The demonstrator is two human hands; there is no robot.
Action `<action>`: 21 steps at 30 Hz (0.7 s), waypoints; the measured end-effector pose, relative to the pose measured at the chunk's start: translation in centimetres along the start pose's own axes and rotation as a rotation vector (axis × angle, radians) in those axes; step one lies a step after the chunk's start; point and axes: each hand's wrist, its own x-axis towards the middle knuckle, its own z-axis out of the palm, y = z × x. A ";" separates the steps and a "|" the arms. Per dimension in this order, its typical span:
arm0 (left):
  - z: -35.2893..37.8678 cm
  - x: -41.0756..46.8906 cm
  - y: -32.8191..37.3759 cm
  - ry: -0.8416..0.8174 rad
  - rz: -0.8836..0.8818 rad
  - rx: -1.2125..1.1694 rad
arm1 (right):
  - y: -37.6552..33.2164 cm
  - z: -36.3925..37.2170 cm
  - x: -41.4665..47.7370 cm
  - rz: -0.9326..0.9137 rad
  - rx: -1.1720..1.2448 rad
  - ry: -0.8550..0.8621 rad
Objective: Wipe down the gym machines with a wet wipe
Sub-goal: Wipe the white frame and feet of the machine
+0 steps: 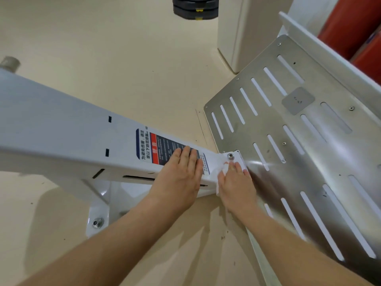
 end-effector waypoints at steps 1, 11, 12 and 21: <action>-0.2 0.0 -0.1 -0.009 -0.012 -0.017 | -0.7 0.0 -1.0 0.067 0.179 0.107; -3.0 -3.2 -4.5 0.024 -0.242 -0.067 | -7.1 -1.6 -1.9 -0.121 0.902 0.184; -2.8 -3.4 -4.3 0.054 -0.223 -0.103 | -5.3 -0.5 -2.4 -0.016 0.882 0.173; -1.9 -11.2 -4.4 0.537 -0.024 -0.229 | -14.4 -5.2 -2.9 -0.649 0.502 0.270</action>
